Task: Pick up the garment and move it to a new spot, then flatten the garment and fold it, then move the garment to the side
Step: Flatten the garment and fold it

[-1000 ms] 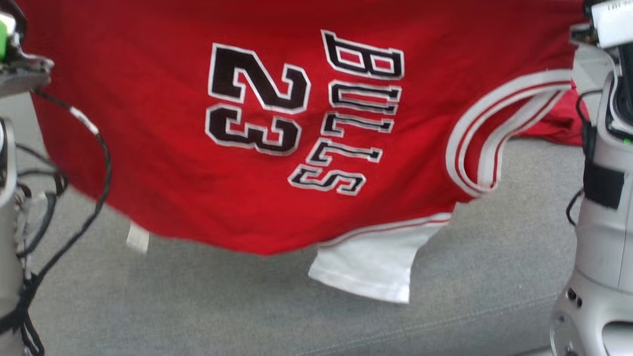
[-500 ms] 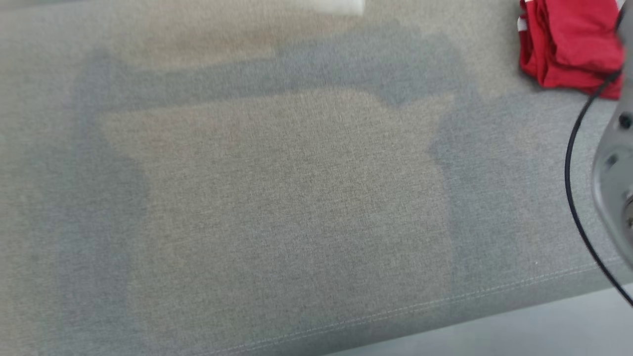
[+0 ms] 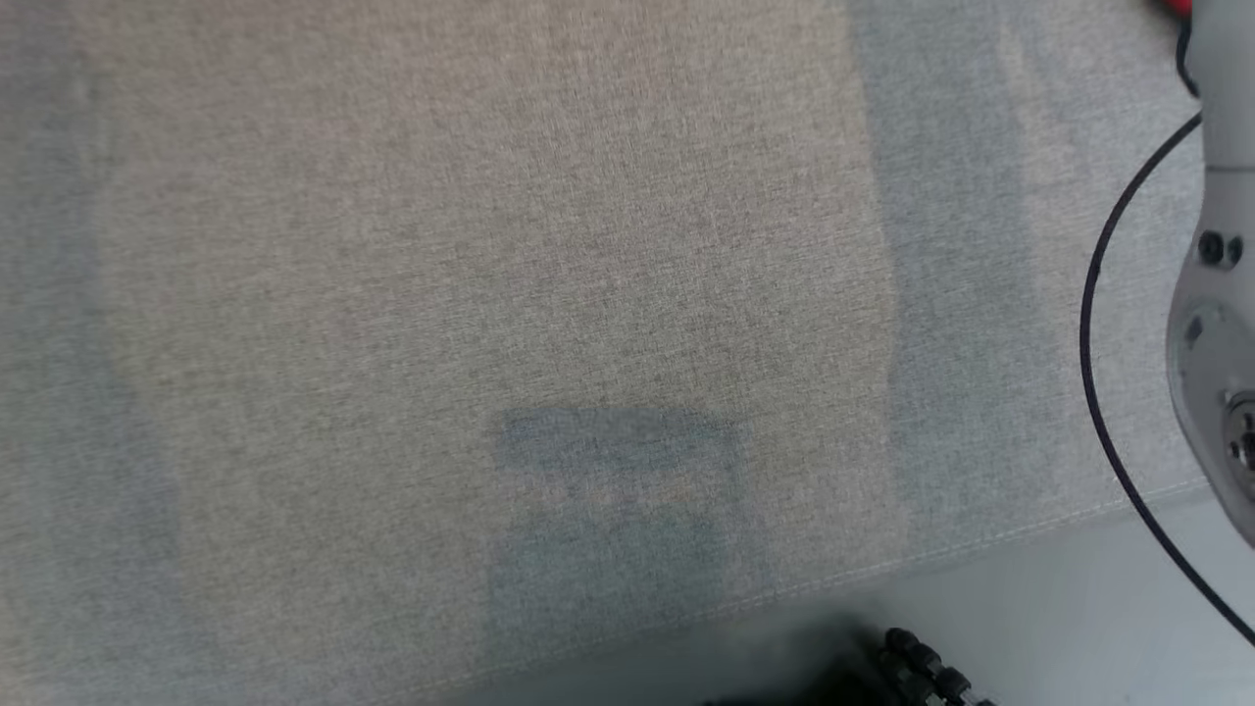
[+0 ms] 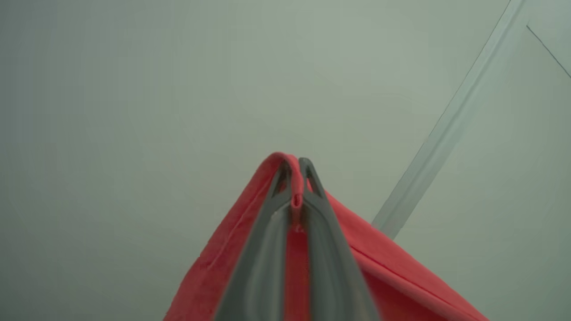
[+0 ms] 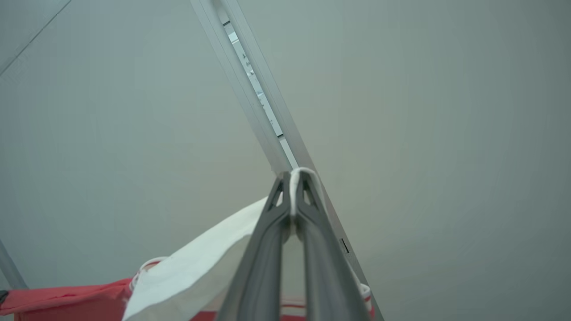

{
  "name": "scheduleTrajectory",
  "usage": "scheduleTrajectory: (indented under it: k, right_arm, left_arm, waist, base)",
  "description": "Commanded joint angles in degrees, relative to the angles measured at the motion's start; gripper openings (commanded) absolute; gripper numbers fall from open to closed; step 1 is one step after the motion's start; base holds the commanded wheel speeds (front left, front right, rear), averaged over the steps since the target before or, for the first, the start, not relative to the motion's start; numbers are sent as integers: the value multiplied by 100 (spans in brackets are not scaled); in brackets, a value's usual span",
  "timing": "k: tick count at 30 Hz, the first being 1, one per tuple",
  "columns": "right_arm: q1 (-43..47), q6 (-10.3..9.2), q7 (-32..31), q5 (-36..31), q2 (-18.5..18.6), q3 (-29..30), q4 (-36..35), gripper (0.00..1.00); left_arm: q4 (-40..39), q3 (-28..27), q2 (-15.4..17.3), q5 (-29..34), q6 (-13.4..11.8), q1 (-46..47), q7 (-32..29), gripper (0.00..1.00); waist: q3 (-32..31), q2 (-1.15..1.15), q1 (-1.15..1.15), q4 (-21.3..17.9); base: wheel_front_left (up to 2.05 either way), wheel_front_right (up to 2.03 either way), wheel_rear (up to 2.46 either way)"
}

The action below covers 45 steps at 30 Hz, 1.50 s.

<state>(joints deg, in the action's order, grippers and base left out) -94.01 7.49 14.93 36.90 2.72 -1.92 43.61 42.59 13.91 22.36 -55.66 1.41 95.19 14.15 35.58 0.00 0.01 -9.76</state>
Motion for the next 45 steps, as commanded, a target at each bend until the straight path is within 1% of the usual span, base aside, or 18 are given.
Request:
scheduleTrajectory:
  k: [1,3,8,12,16,20,21,26,30,35,38,41,45]
  right_arm:
    - [167,0,30,3,32,-34,-135,0]
    - [357,0,28,35,30,-86,-266,0]
    - [657,0,29,62,28,-169,-509,0]
    - [986,0,29,145,31,-371,-662,0]
    - [1372,0,28,346,191,-468,-939,0]
    - [1918,0,-5,624,367,-662,-1254,0]
    - [1918,0,-5,624,367,-662,-1254,0]
    - [2889,0,-110,1052,640,-882,-1759,0]
    - [3961,0,-205,1393,824,-994,-2258,0]
    - [5579,0,-379,1777,1025,-1089,-2949,0]
    - [6538,0,-412,1943,1035,-1020,-3259,0]
    - [7330,1,-415,2059,981,-913,-3584,0]
    - [8176,1,-499,1967,885,-841,-3853,0]
  left_arm:
    - [111,-79,19,-11,103,-67,60,0]
    - [229,-157,-6,-5,227,-71,78,0]
    - [389,-218,-143,-27,437,12,110,0]
    - [346,-222,-209,-198,563,-279,106,0]
    - [-10,-344,-95,-503,617,-723,100,0]
    - [-670,-266,24,-798,613,-1630,72,0]
    - [-670,-266,24,-798,613,-1630,72,0]
    - [-1413,-291,76,-1190,613,-3131,48,0]
    - [-2020,-401,50,-1426,587,-4514,69,0]
    - [-2847,-360,-81,-1476,407,-6289,87,0]
    - [-3231,-348,-257,-1594,299,-7251,95,0]
    - [-3488,-335,-464,-1689,198,-7984,105,0]
    - [-3561,-442,-639,-1474,156,-8744,103,0]
  waist:
    - [619,0,-1,-175]
    - [639,0,-1,-166]
    - [573,0,-1,-102]
    - [438,0,-1,-19]
    - [229,0,-1,63]
    - [-42,0,-1,162]
    - [-42,0,-1,162]
    - [-500,0,-1,299]
    - [-935,0,-1,380]
    - [-1533,0,-1,516]
    - [-1878,0,-1,588]
    - [-2128,0,-1,641]
    - [-2403,0,-1,641]
  base:
    - [0,0,0]
    - [0,0,0]
    - [0,0,0]
    - [0,0,0]
    - [0,0,0]
    - [0,0,0]
    - [0,0,0]
    - [0,0,0]
    - [0,0,0]
    - [0,0,0]
    - [0,0,0]
    - [0,0,0]
    - [0,0,0]
